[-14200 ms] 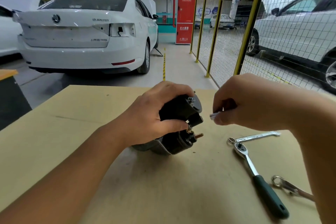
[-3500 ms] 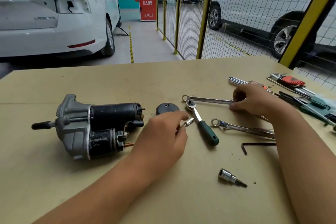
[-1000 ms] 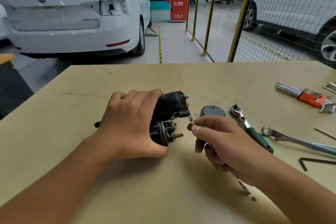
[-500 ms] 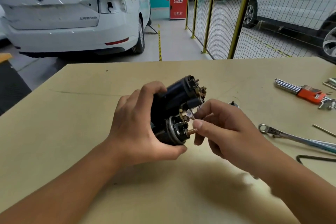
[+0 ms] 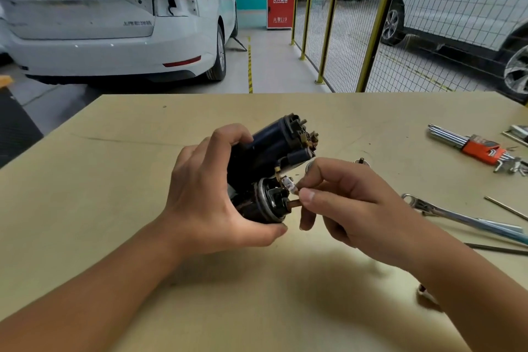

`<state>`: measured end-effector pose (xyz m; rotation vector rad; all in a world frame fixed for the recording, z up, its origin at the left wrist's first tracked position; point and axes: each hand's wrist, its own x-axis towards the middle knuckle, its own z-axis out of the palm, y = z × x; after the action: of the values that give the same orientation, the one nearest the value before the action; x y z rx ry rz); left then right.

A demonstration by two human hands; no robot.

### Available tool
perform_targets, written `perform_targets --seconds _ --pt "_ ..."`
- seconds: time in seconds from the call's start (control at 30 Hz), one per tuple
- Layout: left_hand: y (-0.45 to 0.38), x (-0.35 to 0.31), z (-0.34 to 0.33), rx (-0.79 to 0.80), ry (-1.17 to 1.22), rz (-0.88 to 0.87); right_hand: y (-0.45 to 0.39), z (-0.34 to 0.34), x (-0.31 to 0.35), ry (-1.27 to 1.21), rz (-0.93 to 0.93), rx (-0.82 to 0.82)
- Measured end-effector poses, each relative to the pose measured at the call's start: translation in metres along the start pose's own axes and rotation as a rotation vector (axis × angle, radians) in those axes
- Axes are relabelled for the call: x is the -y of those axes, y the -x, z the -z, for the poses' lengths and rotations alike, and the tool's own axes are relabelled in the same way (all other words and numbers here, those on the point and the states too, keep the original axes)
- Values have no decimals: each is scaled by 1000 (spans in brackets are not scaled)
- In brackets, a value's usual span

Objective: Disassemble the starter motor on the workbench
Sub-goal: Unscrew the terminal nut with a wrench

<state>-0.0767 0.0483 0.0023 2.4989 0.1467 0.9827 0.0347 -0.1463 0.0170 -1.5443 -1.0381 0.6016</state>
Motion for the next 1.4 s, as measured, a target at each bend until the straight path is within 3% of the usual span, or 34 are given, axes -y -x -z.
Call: perform_targets --seconds 0.17,0.47,0.8,1.0,1.17,1.23,1.3,1.4 --pt "0 -1 -3 -21 -43 12 -1 -1 0 53 -50 -63" --pt "0 -2 -5 -16 -59 18 -5 -10 -6 199 94 -146" --pt "1 -3 -4 -32 -29 15 -5 -25 -5 158 162 -280" --pt "1 -2 -4 -19 -27 7 -6 -18 -5 159 128 -235" --pt "2 -1 -5 -17 -22 25 -4 -6 4 31 220 -454" --pt "1 -2 -8 -39 -50 39 -4 -1 8 -39 141 -449" --pt "0 -5 -12 -82 -87 63 -3 -4 10 -124 6 -339" --pt "-1 -10 -15 -198 -76 91 -8 -19 6 -15 -94 -313"
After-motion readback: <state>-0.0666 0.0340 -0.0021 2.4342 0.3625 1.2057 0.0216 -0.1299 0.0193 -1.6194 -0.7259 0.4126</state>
